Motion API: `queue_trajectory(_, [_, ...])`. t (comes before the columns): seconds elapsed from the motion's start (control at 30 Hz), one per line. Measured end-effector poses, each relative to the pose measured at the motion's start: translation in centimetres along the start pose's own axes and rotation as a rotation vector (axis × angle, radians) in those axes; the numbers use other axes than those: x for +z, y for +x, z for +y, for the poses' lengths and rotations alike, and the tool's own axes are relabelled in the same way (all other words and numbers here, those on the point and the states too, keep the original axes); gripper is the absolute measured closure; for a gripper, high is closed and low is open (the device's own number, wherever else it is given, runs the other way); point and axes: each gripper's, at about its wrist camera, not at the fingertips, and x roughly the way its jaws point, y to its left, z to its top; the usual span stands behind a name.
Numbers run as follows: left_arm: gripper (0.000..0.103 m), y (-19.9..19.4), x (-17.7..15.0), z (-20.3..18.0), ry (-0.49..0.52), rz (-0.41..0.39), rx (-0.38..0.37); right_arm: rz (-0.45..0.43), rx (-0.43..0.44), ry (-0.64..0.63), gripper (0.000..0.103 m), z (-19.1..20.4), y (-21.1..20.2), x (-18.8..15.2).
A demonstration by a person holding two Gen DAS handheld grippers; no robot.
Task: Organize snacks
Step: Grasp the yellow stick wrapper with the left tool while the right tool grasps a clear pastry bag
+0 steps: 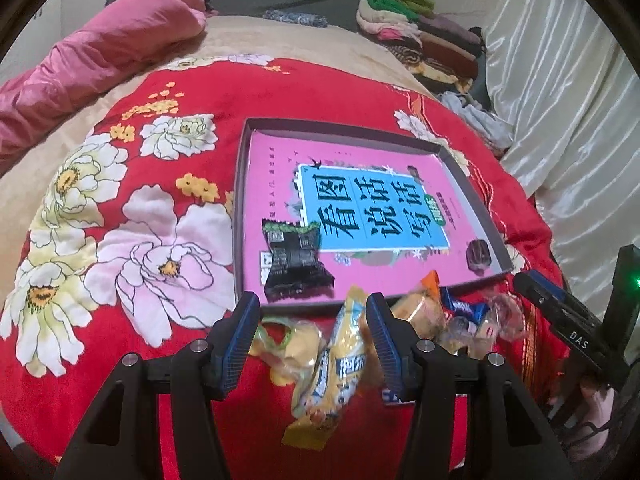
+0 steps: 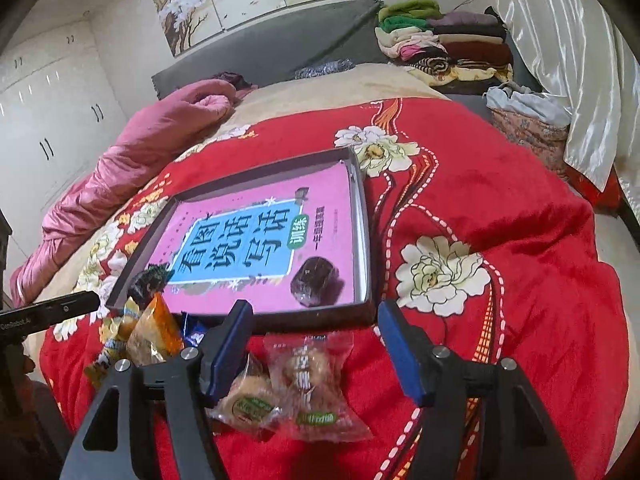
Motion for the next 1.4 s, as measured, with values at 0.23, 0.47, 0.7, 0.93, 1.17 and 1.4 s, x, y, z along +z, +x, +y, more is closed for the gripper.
queue_trajectory(0.23, [0.046,-0.1,-1.0,-0.2,0.019,0.027,0.002,0.016,-0.009,-0.012,0.038,0.4,0.0,-0.5])
queue_trajectory(0.47, [0.046,0.8,-2.5,-0.8,0.049,0.084,-0.011,0.041,-0.017,-0.02,0.038,0.6,-0.1,-1.2])
queue_trajectory(0.7, [0.046,1.8,-3.6,-1.4,0.072,0.125,-0.018,0.086,-0.024,-0.019,0.038,0.4,0.2,-1.9])
queue_trajectory(0.93, [0.046,1.8,-3.9,-1.4,0.071,0.122,-0.028,0.127,-0.038,-0.017,0.038,0.2,1.1,-2.3])
queue_trajectory(1.17, [0.068,2.1,-4.0,-1.8,0.079,0.142,-0.054,0.143,-0.02,-0.034,0.052,0.3,1.5,-2.5])
queue_trajectory(1.4, [0.071,2.4,-4.1,-2.1,0.085,0.147,-0.067,0.162,0.004,-0.063,0.062,0.7,2.1,-2.6])
